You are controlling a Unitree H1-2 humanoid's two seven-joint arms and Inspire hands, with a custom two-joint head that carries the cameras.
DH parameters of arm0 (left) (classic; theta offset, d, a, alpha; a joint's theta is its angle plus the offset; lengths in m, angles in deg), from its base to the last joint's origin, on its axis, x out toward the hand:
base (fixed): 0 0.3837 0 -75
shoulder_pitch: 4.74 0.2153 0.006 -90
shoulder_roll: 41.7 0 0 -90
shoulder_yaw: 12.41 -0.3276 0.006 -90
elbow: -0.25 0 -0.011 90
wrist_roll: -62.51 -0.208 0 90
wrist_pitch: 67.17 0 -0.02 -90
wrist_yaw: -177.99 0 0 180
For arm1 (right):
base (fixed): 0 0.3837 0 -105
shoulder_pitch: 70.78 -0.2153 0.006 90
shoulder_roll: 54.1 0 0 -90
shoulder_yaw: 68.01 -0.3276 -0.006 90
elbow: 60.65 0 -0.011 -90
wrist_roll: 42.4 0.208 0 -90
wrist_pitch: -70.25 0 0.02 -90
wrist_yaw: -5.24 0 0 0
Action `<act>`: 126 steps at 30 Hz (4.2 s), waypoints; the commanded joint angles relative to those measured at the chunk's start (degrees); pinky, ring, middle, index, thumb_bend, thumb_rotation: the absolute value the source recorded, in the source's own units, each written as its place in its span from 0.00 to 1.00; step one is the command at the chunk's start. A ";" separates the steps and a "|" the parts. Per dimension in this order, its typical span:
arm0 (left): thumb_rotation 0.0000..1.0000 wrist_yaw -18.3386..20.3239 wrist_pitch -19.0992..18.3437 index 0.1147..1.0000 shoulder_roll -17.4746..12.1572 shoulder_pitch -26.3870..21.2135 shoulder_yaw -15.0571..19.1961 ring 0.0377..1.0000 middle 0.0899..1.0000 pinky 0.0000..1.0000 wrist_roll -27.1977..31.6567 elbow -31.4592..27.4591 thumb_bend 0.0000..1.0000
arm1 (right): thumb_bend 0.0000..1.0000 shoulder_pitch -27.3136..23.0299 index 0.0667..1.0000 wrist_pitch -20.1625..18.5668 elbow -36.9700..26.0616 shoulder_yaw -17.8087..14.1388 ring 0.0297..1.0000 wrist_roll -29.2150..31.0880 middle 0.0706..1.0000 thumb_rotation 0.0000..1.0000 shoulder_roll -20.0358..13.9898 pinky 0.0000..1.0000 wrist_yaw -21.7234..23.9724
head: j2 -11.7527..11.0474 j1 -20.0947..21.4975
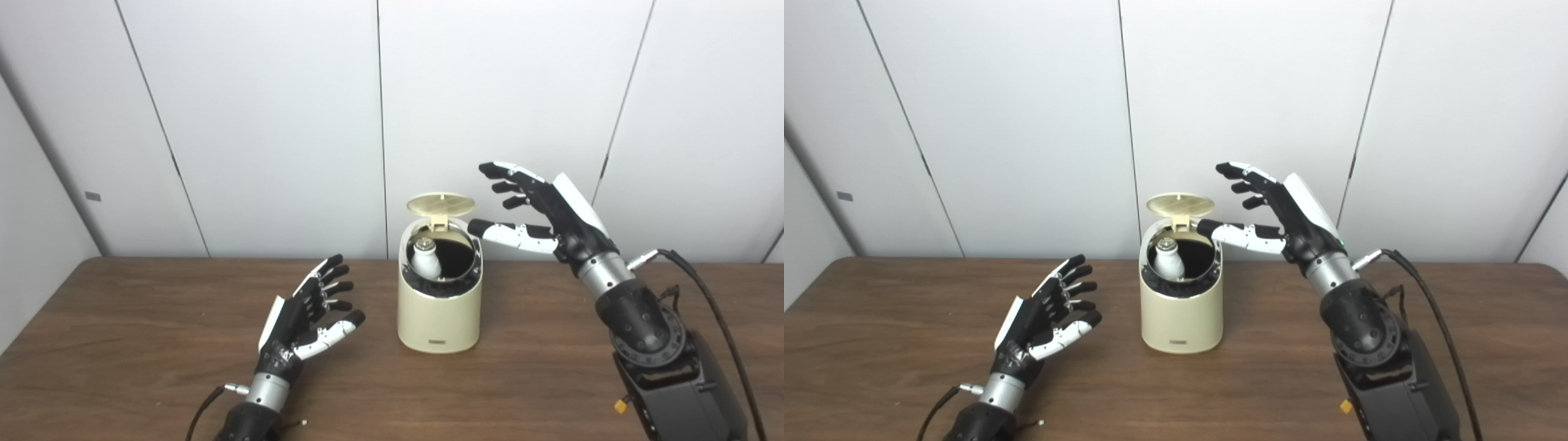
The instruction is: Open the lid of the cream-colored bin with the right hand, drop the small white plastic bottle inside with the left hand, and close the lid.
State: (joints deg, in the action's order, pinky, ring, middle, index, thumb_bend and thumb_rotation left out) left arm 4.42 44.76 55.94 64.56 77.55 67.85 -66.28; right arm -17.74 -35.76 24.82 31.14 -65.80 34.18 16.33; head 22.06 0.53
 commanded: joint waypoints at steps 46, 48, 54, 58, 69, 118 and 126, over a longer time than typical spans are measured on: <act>0.12 -1.80 2.65 0.86 2.35 -1.14 2.23 0.78 0.83 0.67 -3.26 1.09 0.71 | 0.70 -6.91 0.72 3.01 -5.27 8.34 0.91 -11.54 0.76 0.78 -6.79 0.84 11.34 | 1.38 -2.49; 0.11 -1.79 2.45 0.86 2.38 -1.05 2.22 0.78 0.83 0.67 -2.86 0.94 0.70 | 0.70 -6.77 0.72 3.12 -5.56 8.66 0.91 -12.15 0.76 0.78 -7.06 0.86 11.96 | 1.38 -2.49; 0.08 -1.66 1.87 0.86 2.33 -0.85 2.24 0.79 0.84 0.68 -2.38 0.57 0.69 | 0.70 -6.64 0.72 4.86 -5.87 10.01 0.92 -14.42 0.75 0.78 -7.90 0.89 13.87 | 1.80 -2.69; 0.08 -1.68 1.91 0.86 2.31 -0.82 2.21 0.79 0.84 0.67 -2.45 0.51 0.68 | 0.71 -6.32 0.71 7.36 -5.64 11.39 0.91 -16.72 0.73 0.76 -8.20 0.86 13.82 | 1.87 -2.72; 0.10 -1.77 1.91 0.86 2.48 -0.74 2.14 0.78 0.83 0.66 -2.53 0.58 0.71 | 0.71 -5.26 0.70 11.25 -4.75 11.89 0.89 -18.92 0.70 0.71 -6.95 0.86 13.70 | 2.10 -3.04; 0.06 -2.10 0.04 0.86 2.88 0.66 2.35 0.78 0.84 0.63 -2.39 -2.96 0.68 | 0.76 -1.62 0.73 10.68 -5.85 15.14 0.92 -26.93 0.74 0.82 -5.72 0.95 23.86 | 4.53 -4.16; 0.05 -1.77 -0.06 0.86 2.63 0.70 2.47 0.77 0.84 0.62 -2.04 -2.94 0.68 | 0.74 -1.81 0.73 7.12 -6.49 16.06 0.90 -30.05 0.75 0.79 -5.24 0.94 28.36 | 4.88 -4.20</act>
State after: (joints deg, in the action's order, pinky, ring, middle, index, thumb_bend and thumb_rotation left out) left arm 2.75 43.96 58.75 65.84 79.88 65.38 -68.48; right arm -19.36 -27.14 17.37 46.32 -94.91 29.62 41.05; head 26.89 -3.60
